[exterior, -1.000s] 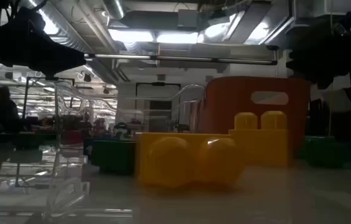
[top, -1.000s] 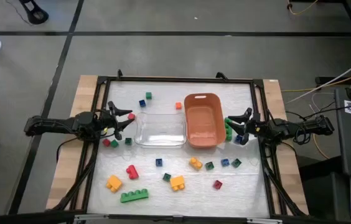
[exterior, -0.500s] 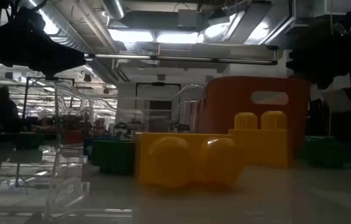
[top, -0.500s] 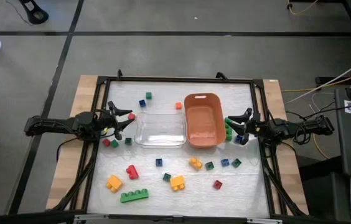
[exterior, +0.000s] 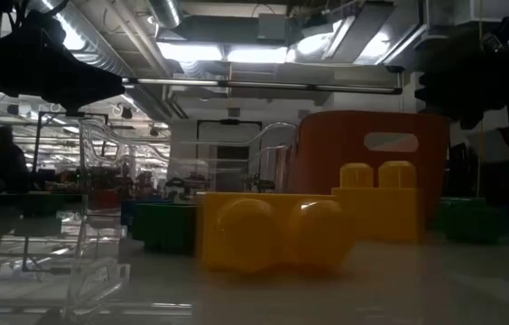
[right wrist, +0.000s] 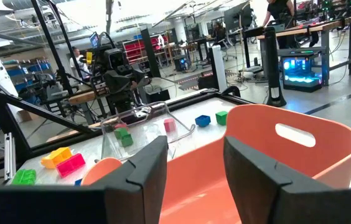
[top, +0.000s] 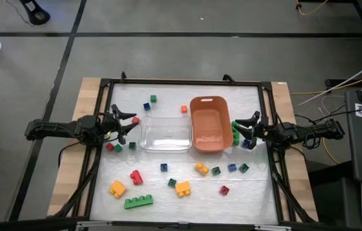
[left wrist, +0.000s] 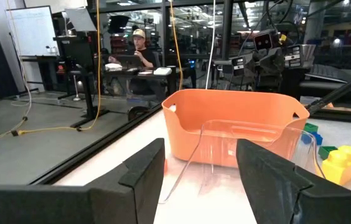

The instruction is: Sort blocks by size

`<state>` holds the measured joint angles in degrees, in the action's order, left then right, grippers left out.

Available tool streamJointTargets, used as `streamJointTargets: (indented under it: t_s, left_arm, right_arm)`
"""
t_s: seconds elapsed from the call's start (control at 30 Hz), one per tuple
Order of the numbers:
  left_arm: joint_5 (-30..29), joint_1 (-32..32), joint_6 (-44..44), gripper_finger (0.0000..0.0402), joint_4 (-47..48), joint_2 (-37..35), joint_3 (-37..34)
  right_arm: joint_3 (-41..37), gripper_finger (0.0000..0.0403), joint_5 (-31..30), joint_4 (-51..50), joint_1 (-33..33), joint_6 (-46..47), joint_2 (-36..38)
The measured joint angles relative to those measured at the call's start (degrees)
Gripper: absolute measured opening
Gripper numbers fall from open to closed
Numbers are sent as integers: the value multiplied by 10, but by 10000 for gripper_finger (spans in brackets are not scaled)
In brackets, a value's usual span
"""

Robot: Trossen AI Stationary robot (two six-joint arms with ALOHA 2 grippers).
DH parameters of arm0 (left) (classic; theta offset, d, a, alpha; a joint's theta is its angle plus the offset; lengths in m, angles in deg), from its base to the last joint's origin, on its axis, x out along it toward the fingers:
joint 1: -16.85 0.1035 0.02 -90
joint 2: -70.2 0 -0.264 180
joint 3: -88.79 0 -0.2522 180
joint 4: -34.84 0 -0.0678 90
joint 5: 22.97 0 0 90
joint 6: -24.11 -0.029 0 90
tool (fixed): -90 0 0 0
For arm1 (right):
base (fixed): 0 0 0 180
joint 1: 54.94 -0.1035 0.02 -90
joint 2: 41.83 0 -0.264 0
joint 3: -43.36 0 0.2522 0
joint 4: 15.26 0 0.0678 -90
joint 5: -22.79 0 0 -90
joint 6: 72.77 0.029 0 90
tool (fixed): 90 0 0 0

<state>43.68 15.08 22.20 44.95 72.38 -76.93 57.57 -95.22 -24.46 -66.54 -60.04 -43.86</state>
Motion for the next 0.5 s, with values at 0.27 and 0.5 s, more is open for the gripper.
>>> streamJointTargets:
  t_s: [0.27,0.5]
  left_arm:
    - [0,0,0,187,0,0,0]
    - [0,0,0,187,0,0,0]
  right_arm:
    - [0,156,1,0,0,0,0]
    - [0,156,5,0,0,0,0]
